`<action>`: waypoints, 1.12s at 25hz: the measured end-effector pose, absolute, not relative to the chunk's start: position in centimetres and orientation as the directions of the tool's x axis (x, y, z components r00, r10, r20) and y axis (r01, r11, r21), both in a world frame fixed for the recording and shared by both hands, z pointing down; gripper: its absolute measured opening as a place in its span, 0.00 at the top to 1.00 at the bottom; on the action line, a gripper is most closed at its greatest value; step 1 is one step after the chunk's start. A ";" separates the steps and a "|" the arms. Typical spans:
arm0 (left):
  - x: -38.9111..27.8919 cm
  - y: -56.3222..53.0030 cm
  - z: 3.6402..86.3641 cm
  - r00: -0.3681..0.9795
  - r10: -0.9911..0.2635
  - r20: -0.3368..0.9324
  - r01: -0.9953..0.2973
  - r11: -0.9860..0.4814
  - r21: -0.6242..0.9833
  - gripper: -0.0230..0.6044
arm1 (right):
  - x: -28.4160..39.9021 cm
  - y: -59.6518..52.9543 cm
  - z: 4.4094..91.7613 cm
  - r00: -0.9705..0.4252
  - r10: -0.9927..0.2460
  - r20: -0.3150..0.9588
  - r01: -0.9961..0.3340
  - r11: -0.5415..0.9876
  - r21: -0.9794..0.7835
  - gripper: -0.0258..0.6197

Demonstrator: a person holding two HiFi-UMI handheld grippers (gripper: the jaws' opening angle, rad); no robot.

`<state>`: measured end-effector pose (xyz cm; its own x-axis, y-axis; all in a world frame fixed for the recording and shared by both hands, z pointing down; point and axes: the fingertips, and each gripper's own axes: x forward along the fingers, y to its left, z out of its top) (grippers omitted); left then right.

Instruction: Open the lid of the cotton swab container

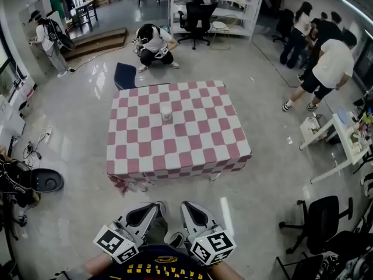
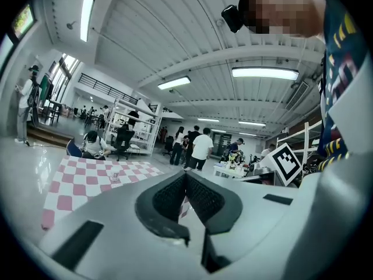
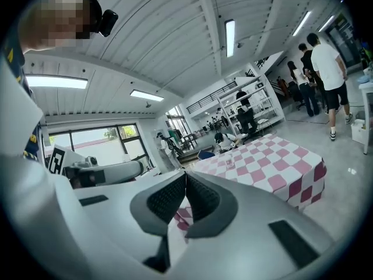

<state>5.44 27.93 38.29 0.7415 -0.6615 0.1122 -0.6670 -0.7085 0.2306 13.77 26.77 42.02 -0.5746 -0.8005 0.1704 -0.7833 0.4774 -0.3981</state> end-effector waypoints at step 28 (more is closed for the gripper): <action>3.1 6.7 38.7 0.813 -0.574 0.098 -0.576 -0.769 0.277 0.96 | 12.2 7.2 42.1 -0.438 -0.867 0.238 -0.865 0.335 -0.373 0.94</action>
